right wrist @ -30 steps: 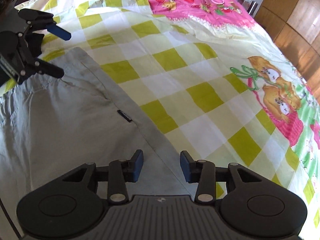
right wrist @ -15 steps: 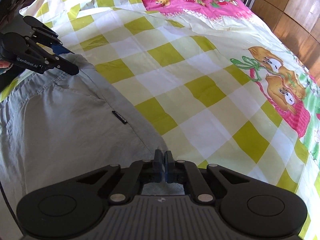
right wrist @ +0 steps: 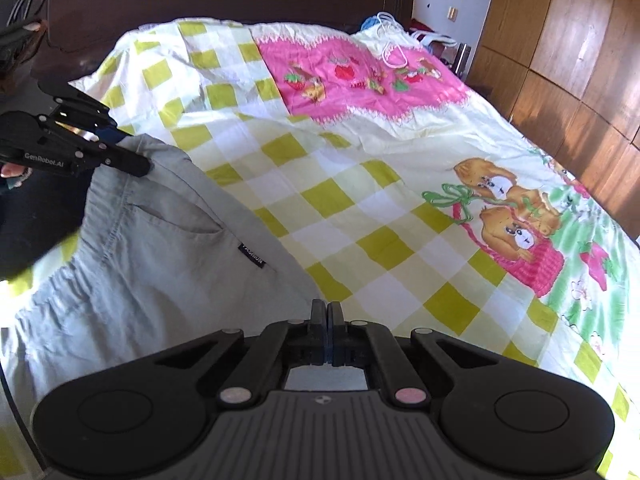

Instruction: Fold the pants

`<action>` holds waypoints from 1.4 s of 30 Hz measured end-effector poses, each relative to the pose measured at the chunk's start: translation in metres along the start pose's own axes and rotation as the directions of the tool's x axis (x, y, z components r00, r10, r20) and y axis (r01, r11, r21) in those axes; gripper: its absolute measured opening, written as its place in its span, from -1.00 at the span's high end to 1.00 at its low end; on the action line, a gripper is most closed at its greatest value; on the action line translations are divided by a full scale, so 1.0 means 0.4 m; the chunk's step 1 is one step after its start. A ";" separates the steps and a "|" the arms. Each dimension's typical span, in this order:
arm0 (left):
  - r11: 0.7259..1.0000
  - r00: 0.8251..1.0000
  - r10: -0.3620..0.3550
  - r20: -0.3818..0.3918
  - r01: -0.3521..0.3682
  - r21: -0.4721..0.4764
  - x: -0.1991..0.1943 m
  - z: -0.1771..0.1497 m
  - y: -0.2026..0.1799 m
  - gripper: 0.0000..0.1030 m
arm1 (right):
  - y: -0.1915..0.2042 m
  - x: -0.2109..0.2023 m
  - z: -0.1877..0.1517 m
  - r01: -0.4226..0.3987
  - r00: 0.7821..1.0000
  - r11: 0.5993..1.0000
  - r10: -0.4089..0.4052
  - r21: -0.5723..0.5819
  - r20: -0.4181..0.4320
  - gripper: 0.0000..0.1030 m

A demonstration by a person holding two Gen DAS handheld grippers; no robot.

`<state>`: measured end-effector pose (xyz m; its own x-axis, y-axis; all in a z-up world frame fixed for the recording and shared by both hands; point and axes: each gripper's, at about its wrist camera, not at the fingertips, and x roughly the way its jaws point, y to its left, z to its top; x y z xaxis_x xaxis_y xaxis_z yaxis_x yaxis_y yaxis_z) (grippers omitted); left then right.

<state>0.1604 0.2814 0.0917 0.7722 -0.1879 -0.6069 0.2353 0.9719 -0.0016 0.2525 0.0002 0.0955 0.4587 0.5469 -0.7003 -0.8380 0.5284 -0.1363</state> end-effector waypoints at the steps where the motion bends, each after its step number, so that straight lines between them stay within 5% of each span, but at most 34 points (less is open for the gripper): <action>1: 1.000 1.000 -0.014 0.017 0.014 0.003 -0.036 -0.008 -0.013 0.65 | 0.020 -0.043 -0.006 -0.005 1.000 1.000 0.005 0.002 0.014 0.64; 7: 0.995 0.996 -0.092 0.003 0.092 -0.028 -0.202 -0.152 -0.098 0.64 | 0.205 -0.232 -0.124 -0.139 0.989 0.988 0.141 0.065 -0.034 0.64; 13: 0.998 0.990 -0.051 -0.132 0.044 -0.051 -0.221 -0.356 -0.146 0.60 | 0.397 -0.154 -0.294 -0.254 0.940 0.961 0.273 0.111 -0.206 0.64; 16: 0.999 0.988 -0.029 -0.154 0.026 -0.022 -0.229 -0.395 -0.169 0.60 | 0.449 -0.121 -0.324 -0.214 0.940 0.975 0.221 0.055 -0.259 0.64; 19: 1.000 0.990 -0.018 -0.140 0.021 0.020 -0.246 -0.398 -0.185 0.59 | 0.458 -0.142 -0.297 -0.160 0.970 0.986 0.146 -0.055 -0.196 0.63; 21: 0.999 0.992 -0.025 -0.123 0.028 0.024 -0.252 -0.391 -0.187 0.59 | 0.448 -0.155 -0.274 -0.108 0.987 0.975 0.081 -0.195 -0.139 0.40; 25: 0.999 0.995 -0.029 -0.098 0.031 0.025 -0.256 -0.382 -0.191 0.59 | 0.407 -0.139 -0.235 -0.006 0.997 0.922 -0.026 -0.388 -0.077 0.16; 30: 0.999 0.994 -0.033 -0.105 0.036 0.028 -0.250 -0.373 -0.190 0.59 | 0.376 -0.064 -0.235 -0.019 0.994 0.810 -0.047 -0.586 -0.098 -0.04; 33: 0.999 0.993 -0.034 -0.111 0.037 0.027 -0.248 -0.369 -0.188 0.59 | 0.367 -0.005 -0.243 -0.006 0.991 0.784 -0.080 -0.621 -0.112 -0.03; 34: 0.999 0.993 -0.033 -0.112 0.036 0.030 -0.246 -0.366 -0.188 0.59 | 0.361 0.011 -0.242 -0.002 0.990 0.791 -0.085 -0.612 -0.113 0.00; 36: 0.999 0.993 -0.026 -0.113 0.030 0.034 -0.242 -0.360 -0.187 0.59 | 0.344 0.022 -0.233 0.034 0.988 0.826 -0.112 -0.563 -0.105 0.69; 39: 0.998 0.994 -0.008 -0.105 0.015 0.065 -0.225 -0.336 -0.179 0.59 | 0.286 -0.010 -0.188 0.069 0.987 0.902 -0.125 -0.426 -0.105 0.70; 42: 0.997 0.999 0.000 -0.043 0.003 0.081 -0.200 -0.272 -0.156 0.59 | 0.232 -0.072 -0.121 0.148 0.981 0.927 -0.181 -0.344 -0.067 0.70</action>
<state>0.0197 0.2510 0.0539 0.7463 -0.1817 -0.6404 0.2849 0.9566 0.0606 0.1472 0.0022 0.0691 0.5824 0.3973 -0.7092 -0.8107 0.3476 -0.4710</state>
